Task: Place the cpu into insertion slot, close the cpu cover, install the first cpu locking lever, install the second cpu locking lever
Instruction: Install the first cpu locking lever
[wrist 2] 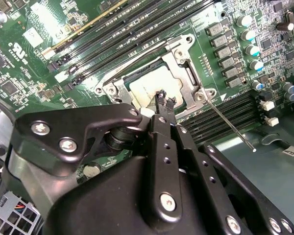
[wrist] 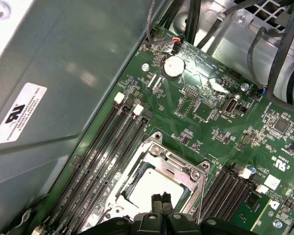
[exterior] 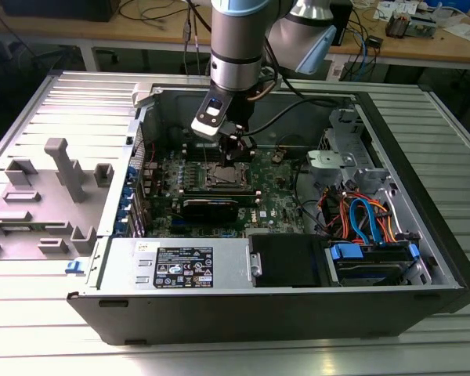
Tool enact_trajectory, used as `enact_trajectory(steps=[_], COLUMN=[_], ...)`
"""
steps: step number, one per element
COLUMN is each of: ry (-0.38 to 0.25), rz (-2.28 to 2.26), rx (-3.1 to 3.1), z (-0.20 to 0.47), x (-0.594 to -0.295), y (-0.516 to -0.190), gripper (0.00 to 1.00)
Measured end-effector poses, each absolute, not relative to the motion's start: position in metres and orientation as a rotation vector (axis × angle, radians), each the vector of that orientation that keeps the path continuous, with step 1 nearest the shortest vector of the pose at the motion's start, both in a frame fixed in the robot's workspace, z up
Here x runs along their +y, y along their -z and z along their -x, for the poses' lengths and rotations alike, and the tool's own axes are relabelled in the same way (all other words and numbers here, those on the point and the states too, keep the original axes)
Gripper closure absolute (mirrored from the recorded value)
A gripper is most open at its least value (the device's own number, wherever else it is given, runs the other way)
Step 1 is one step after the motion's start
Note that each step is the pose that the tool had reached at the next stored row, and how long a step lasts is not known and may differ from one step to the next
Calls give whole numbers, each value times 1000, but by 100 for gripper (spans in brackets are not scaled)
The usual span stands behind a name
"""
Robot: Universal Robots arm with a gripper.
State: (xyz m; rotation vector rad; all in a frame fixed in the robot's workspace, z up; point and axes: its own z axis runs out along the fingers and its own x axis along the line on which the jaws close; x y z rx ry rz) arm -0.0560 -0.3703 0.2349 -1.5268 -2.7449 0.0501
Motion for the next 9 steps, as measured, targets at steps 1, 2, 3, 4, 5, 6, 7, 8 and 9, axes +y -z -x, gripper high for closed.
enact_trajectory(steps=[1, 2, 3, 4, 5, 6, 7, 8, 9], ry=[-50, -50, -50, -50, -50, -50, -50, -50, -50], rz=[1527, 1527, 1527, 1527, 1527, 1526, 1520, 1501, 1470], rx=[-2745, -2745, -2745, -2745, -2745, -2745, -2749, -2759, -2776], z=[56, 56, 56, 56, 56, 56, 56, 56, 56], x=[-370, -370, -370, -370, -370, -370, -370, -370, -370], y=[-235, -235, -235, -235, -235, -235, -235, -235, -235], gripper=[89, 89, 89, 89, 89, 89, 89, 89, 89])
